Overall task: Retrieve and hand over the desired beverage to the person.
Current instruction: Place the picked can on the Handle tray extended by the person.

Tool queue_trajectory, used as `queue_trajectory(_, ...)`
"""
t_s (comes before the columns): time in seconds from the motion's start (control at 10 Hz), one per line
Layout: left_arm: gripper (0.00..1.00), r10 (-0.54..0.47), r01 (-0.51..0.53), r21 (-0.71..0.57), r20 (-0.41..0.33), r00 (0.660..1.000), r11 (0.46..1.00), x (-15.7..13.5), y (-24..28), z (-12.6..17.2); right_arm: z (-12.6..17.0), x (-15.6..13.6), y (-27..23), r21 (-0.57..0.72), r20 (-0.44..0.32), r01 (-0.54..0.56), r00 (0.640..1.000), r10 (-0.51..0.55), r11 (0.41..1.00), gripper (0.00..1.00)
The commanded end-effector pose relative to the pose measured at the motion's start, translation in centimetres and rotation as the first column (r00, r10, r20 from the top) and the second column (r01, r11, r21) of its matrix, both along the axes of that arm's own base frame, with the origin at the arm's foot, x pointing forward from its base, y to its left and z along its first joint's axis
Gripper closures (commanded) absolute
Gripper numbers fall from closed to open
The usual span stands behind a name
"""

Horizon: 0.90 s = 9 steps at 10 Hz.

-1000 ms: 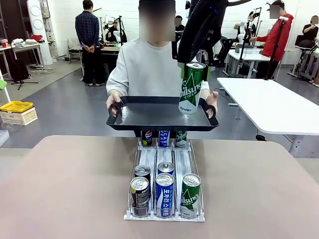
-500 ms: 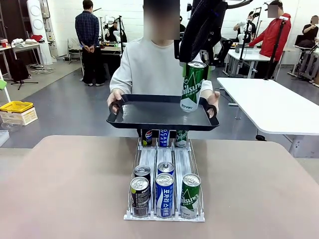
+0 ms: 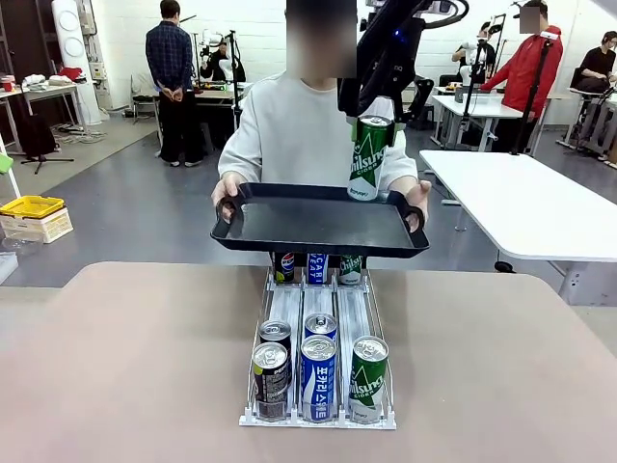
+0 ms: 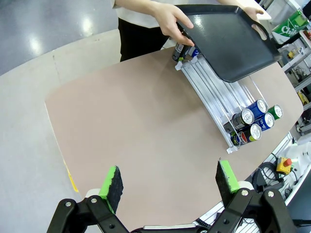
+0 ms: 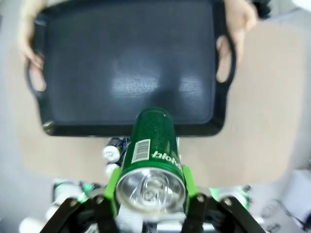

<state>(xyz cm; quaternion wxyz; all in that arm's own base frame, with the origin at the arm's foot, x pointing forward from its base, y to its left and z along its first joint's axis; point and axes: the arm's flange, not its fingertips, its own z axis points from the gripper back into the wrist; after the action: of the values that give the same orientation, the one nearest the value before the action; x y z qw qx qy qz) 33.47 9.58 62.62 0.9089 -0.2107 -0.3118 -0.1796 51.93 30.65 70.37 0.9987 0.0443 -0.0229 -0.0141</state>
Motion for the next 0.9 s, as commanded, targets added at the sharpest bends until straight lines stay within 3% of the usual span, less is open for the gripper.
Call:
queue_trajectory(0.0, 0.0, -0.008, 0.008, -0.01, 0.017, 1.0, 1.0, 0.1, 0.1, 0.0, 2.0, 3.7, 1.8, -0.037, 0.002, -0.035, 0.999, 0.036, 0.999, 0.42)
queue_trajectory(0.3, 0.0, -0.008, 0.008, -0.01, 0.017, 1.0, 1.0, 0.1, 0.1, 0.0, -0.1, 6.8, 1.6, -0.03, -0.025, -0.063, 0.998, 0.062, 0.998, 0.42)
queue_trajectory(0.8, 0.0, -0.008, 0.008, -0.01, 0.017, 1.0, 1.0, 0.1, 0.1, 0.0, -4.4, 9.2, 1.5, -0.073, -0.083, -0.058, 0.995, 0.052, 0.996, 0.42)
